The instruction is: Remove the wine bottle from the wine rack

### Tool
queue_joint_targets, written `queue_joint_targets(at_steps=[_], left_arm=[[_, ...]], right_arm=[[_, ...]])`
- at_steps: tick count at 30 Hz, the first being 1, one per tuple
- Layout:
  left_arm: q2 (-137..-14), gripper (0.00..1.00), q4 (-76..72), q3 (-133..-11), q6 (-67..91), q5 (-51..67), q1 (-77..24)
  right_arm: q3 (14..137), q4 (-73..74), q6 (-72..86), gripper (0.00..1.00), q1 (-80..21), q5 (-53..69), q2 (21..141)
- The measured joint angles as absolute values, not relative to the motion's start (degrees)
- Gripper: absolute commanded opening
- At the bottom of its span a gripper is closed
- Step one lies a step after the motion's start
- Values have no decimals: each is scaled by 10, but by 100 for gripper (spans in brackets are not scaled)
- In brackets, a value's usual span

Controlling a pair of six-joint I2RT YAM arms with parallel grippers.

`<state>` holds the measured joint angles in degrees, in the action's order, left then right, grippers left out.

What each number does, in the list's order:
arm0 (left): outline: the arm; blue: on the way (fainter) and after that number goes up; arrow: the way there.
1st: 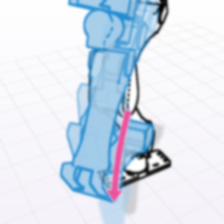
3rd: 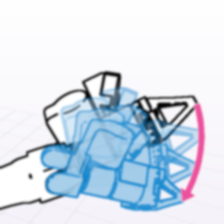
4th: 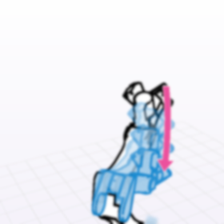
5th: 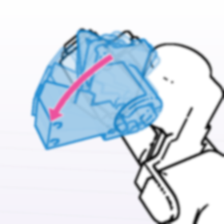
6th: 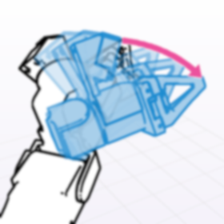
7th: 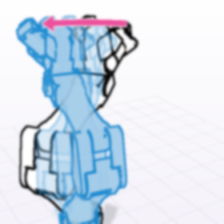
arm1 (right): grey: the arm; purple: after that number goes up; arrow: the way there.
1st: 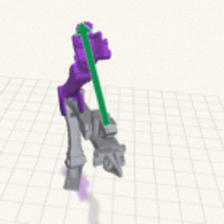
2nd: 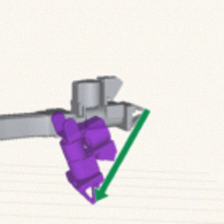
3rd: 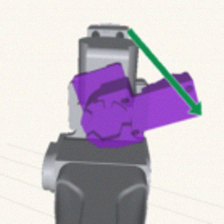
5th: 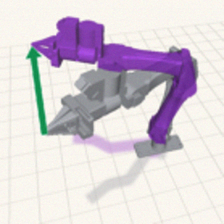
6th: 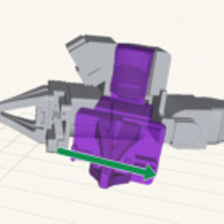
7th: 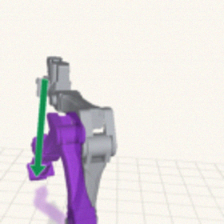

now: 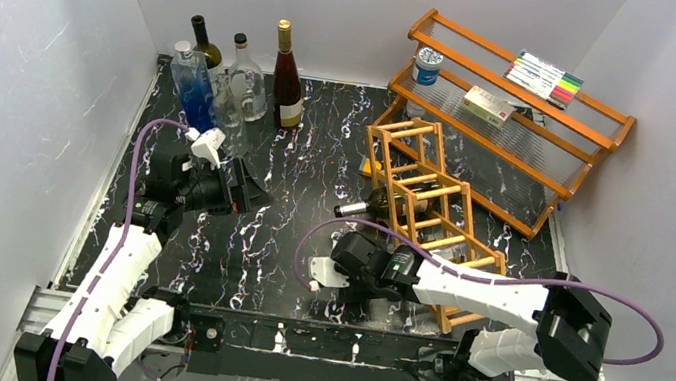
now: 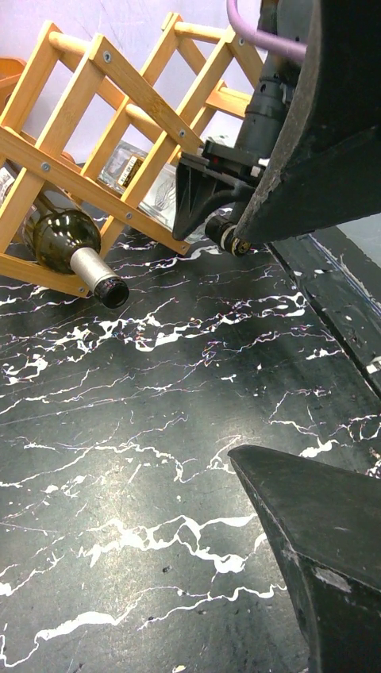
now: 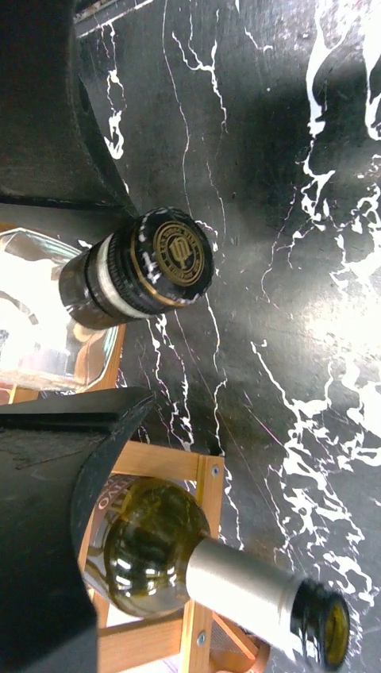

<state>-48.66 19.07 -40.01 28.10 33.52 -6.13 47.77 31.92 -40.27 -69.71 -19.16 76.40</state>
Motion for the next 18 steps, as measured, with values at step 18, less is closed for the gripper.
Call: queue_joint_targets(at_steps=[18], left_arm=[[-473, 98, 193, -398, 272, 335, -61]], right_arm=[[460, 272, -431, 30, -779, -247, 802]])
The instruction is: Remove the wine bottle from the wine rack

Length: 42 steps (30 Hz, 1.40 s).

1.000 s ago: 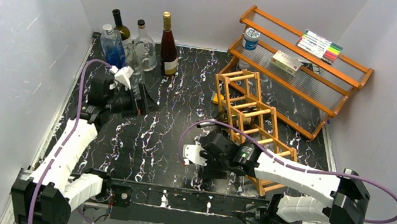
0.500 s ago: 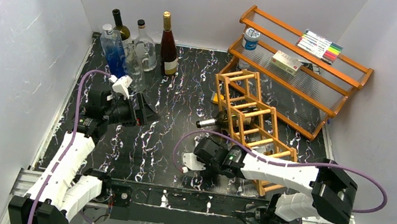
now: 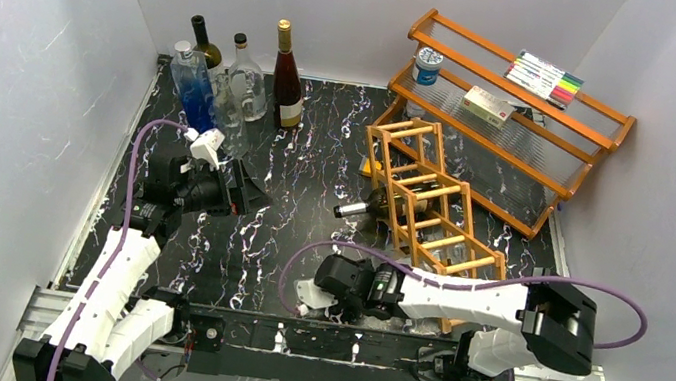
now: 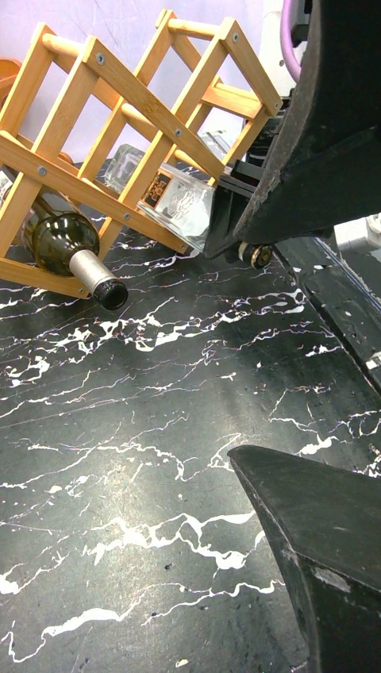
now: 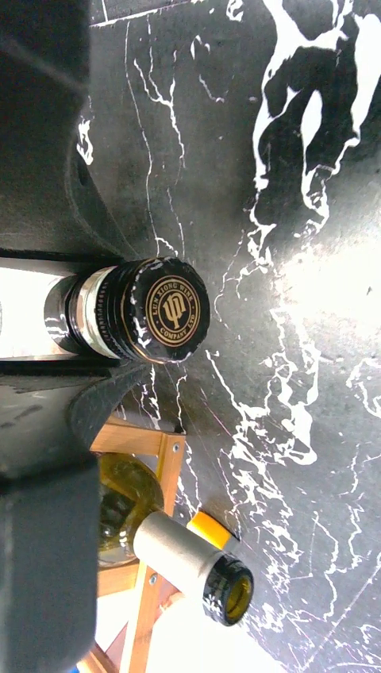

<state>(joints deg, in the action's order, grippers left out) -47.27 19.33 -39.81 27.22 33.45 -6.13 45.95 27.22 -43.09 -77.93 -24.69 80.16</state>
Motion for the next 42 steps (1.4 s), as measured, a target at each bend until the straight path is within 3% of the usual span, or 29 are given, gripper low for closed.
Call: queue_joint_targets(at_steps=[2, 5, 13, 18, 36, 42], left_arm=[[-472, 98, 193, -398, 272, 335, -61], [-471, 98, 193, -398, 271, 334, -61], [-470, 98, 193, -398, 270, 332, -61], [-470, 98, 193, -398, 270, 330, -61], [-462, 98, 194, -398, 270, 324, -61], [-454, 98, 196, -398, 271, 324, -61]], right_arm=[[460, 267, -430, 27, -793, -256, 811], [463, 259, -429, 12, -815, -264, 826], [540, 255, -392, 8, -866, -259, 881], [580, 254, -383, 1, -890, -258, 905], [633, 159, -327, 0, -902, -209, 854], [627, 105, -234, 0, -816, -117, 785]])
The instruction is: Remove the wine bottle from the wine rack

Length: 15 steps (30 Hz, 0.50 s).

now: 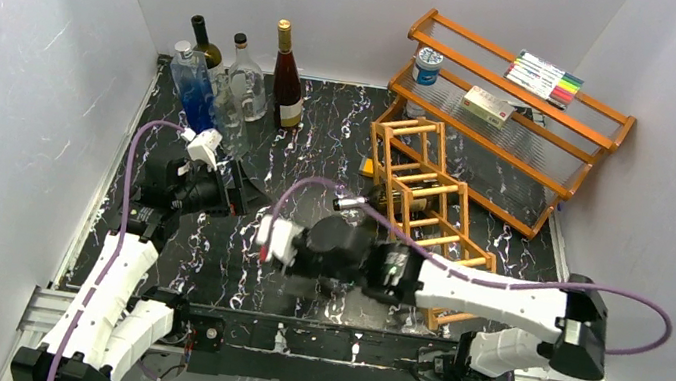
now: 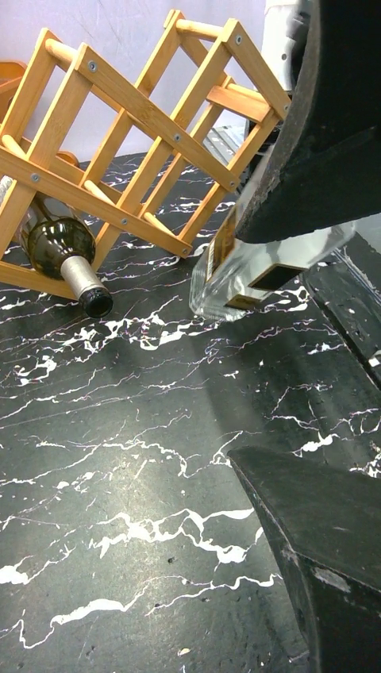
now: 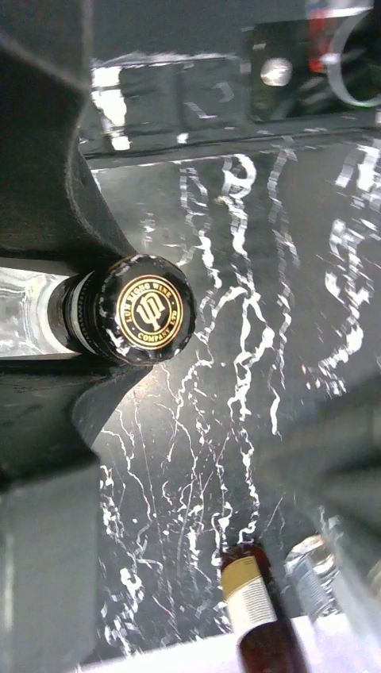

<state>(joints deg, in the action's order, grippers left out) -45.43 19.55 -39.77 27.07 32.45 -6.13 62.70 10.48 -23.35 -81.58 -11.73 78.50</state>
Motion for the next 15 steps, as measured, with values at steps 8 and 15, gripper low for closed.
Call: queue_joint_targets(at_steps=[8, 15], left_arm=[[-454, 98, 202, -406, 275, 340, -61], [-457, 98, 201, -441, 277, 380, -61]], right_arm=[[517, -60, -84, 0, -668, 0, 689], [451, -175, -17, 0, -637, 22, 674]])
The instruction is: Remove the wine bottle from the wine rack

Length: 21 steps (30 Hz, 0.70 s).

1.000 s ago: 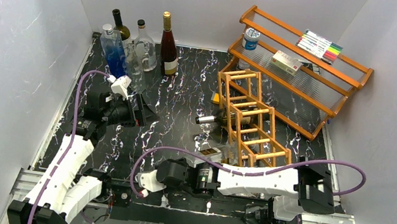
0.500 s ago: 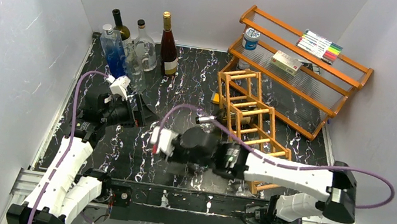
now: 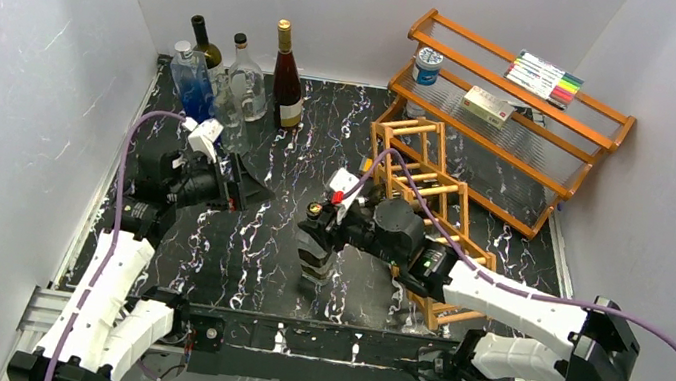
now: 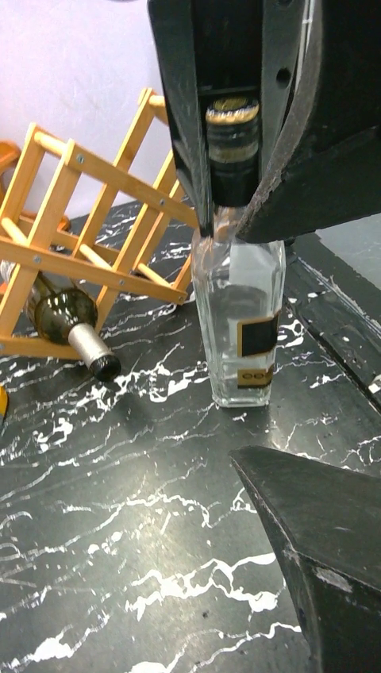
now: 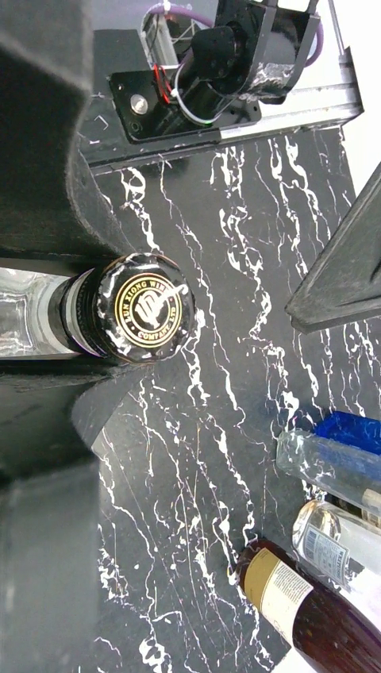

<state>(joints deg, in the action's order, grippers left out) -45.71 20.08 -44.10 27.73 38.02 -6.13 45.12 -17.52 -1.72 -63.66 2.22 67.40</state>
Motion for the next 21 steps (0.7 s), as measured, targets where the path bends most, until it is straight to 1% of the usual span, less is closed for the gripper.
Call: queue_joint_targets(at_steps=[1, 3, 5, 6, 7, 8, 9, 10, 11, 12, 14, 15, 17, 18, 21], left_arm=[[-457, 98, 200, -445, 277, 389, -61], [-456, 98, 197, -451, 277, 405, -62], [-453, 98, 197, -454, 275, 424, -64], [-449, 98, 197, -455, 274, 433, -68], [-447, 98, 197, -456, 272, 438, -74], [-446, 98, 197, -458, 271, 438, -84], [-446, 98, 196, -461, 270, 432, -112], [-448, 98, 197, -466, 267, 418, -149], [-448, 97, 196, -469, 263, 402, -161], [-457, 97, 196, -496, 261, 367, -260], [-471, 97, 201, -523, 257, 300, -319], [-479, 98, 200, -534, 255, 288, -341], [-506, 98, 194, -569, 244, 215, -423], [-507, 98, 194, -571, 243, 211, -428], [-541, 94, 214, -602, 220, 98, -511]], right_arm=[[448, -179, -13, 2, -637, 22, 673], [435, -195, -8, 19, -637, 22, 667], [410, -209, -3, 39, -637, 17, 645], [399, -212, -1, 52, -637, 15, 632], [395, -213, -2, 68, -637, 14, 627], [395, -209, -3, 76, -637, 13, 626], [395, -204, 0, 93, -637, 13, 624], [396, -197, -3, 98, -637, 11, 622], [396, -185, -5, 98, -637, 9, 618], [402, -153, -15, 98, -637, 1, 601], [409, -114, -34, 98, -637, 0, 572], [411, -92, -45, 98, -637, 0, 541], [431, -50, -74, 98, -637, -7, 450], [435, -48, -76, 98, -637, -8, 442], [450, -26, -97, 98, -637, -29, 387]])
